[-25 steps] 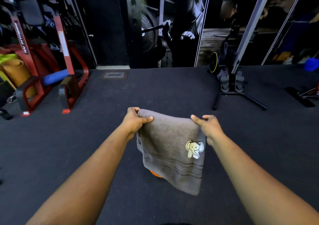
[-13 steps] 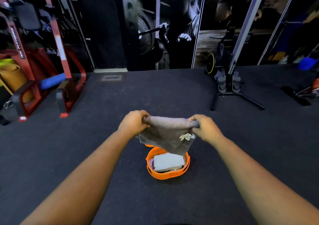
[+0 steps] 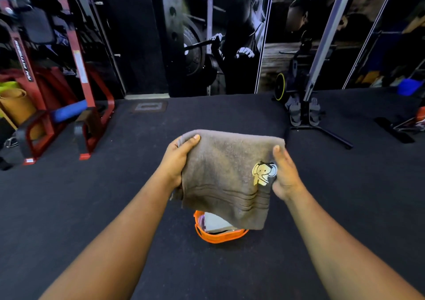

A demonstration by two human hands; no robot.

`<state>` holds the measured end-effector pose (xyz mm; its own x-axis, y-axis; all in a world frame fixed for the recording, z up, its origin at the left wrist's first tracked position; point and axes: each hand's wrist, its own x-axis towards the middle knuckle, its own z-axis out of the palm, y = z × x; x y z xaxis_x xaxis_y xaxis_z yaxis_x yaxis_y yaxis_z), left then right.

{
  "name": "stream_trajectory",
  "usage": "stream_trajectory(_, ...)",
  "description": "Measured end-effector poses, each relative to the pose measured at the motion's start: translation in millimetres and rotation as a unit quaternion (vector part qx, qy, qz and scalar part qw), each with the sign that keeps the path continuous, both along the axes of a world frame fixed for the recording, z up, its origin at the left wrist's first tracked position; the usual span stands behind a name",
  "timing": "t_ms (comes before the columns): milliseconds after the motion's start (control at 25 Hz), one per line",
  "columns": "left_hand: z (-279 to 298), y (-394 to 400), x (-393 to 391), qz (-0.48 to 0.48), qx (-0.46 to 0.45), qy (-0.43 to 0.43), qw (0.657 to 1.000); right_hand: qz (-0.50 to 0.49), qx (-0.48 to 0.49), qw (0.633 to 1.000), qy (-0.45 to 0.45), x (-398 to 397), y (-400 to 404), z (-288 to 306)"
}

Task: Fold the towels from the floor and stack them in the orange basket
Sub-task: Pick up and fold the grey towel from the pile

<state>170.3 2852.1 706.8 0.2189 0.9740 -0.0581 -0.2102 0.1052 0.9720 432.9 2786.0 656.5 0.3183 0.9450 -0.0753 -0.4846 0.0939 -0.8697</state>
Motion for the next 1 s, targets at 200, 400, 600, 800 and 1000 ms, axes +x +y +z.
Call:
stream_trajectory(200,7,8,17,0.022,-0.124,-0.023,0.992,0.114,-0.086,0.986,-0.091,-11,-21,-38)
stream_trajectory(400,-37,18,25,0.002,-0.191,-0.166,0.968,0.056,-0.114,0.992,-0.008,19,17,-23)
stream_trajectory(600,-100,3,49,-0.061,-0.176,-0.02,0.982,0.067,-0.133,0.989,0.0,55,52,-19)
stream_trajectory(800,-136,49,66,0.034,-0.2,-0.035,0.979,0.173,-0.224,0.958,-0.053,89,82,-84)
stream_trajectory(1000,-222,94,62,0.054,-0.272,0.066,0.959,0.121,-0.274,0.94,-0.165,82,121,-173)
